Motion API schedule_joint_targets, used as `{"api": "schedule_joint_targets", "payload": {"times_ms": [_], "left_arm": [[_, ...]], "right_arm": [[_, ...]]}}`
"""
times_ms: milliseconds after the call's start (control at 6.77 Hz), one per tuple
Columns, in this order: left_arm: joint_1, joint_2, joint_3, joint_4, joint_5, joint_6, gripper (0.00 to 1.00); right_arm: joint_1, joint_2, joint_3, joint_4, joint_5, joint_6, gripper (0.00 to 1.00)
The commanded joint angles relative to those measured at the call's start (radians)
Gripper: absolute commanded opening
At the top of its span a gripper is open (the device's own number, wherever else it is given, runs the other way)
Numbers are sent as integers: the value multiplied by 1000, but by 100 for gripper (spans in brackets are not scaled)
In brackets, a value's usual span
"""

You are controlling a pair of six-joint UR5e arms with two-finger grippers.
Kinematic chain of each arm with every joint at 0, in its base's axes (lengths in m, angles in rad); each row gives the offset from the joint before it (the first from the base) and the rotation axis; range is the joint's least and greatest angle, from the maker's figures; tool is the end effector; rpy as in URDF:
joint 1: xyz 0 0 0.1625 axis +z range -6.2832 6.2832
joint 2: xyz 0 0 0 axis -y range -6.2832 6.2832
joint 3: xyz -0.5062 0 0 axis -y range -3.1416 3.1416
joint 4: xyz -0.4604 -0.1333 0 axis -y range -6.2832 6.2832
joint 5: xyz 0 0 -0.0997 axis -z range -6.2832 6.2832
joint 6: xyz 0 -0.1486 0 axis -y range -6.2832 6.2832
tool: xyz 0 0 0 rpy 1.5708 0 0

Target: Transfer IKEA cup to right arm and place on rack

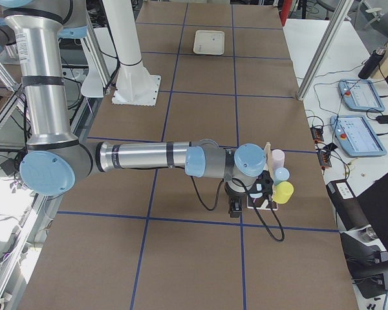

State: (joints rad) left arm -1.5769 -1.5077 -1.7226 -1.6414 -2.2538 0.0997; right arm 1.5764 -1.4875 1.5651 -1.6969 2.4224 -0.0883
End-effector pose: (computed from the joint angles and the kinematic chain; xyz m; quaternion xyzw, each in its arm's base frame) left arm -0.0428 -0.5431 0.7249 0.0925 0.3294 0.0706 0.9370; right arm 0.0248 -0.5958 0.7339 -0.0027 -0.4135 -0.0276 0.9101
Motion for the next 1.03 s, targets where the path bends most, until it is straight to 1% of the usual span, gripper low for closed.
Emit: {"api": "schedule_joint_targets", "payload": {"times_ms": [0,886], "left_arm": [[0,9,-20,0,-1,0,100],[0,7,-17,0,-1,2,100]], "right_arm": [[7,-17,-5,2,0,-5,100],[25,-33,-2,3,1,-5,100]]}}
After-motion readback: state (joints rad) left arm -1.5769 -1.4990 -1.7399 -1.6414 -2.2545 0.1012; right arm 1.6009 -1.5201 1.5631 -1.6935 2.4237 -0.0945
